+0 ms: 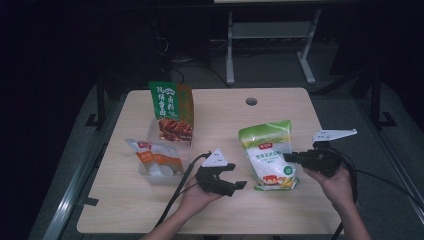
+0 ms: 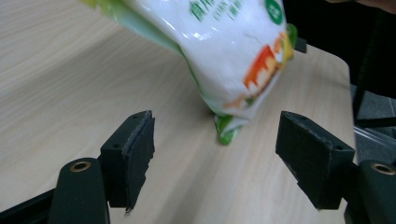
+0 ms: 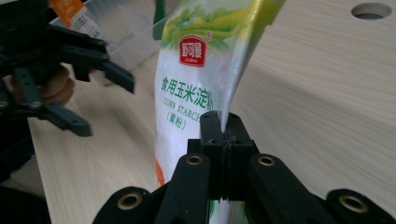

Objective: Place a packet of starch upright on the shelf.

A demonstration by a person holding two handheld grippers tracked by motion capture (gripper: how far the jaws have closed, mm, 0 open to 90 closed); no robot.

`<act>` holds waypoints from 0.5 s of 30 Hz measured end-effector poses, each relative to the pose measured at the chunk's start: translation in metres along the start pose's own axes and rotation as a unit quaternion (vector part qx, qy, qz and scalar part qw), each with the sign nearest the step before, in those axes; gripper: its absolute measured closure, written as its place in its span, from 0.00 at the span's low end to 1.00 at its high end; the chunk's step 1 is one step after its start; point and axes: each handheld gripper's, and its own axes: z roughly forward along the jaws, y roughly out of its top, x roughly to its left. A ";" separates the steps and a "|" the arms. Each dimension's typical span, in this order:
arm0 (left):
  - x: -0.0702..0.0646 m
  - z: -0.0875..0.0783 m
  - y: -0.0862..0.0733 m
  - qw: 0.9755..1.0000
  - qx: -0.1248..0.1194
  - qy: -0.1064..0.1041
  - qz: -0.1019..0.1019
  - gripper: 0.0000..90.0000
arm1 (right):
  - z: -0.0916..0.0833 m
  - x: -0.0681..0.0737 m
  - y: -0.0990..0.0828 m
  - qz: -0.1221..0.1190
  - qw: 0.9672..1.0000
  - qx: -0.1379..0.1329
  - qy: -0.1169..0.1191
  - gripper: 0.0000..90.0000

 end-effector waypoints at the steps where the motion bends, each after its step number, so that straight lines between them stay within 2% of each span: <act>1: 0.001 0.003 0.002 1.000 0.001 -0.004 -0.003 0.31 | 0.001 0.002 0.000 -0.004 1.000 -0.002 -0.001 0.99; 3: 0.005 0.009 0.004 1.000 0.002 -0.009 -0.008 0.32 | 0.001 0.006 0.000 -0.008 1.000 -0.007 0.006 0.99; 7: 0.015 0.020 0.008 0.998 -0.006 -0.041 -0.056 0.38 | 0.002 0.010 -0.002 -0.008 1.000 -0.021 0.010 0.99; 8: 0.016 0.022 0.010 0.997 -0.006 -0.047 -0.057 0.38 | 0.002 0.010 -0.002 -0.008 1.000 -0.021 0.010 0.99; 11: 0.017 0.028 0.015 0.995 -0.015 -0.067 -0.066 0.49 | 0.003 0.013 -0.003 -0.010 1.000 -0.023 0.011 0.99; 15: 0.017 0.034 0.021 0.995 -0.013 -0.069 -0.074 0.62 | 0.004 0.018 -0.001 -0.021 1.000 -0.019 0.003 0.99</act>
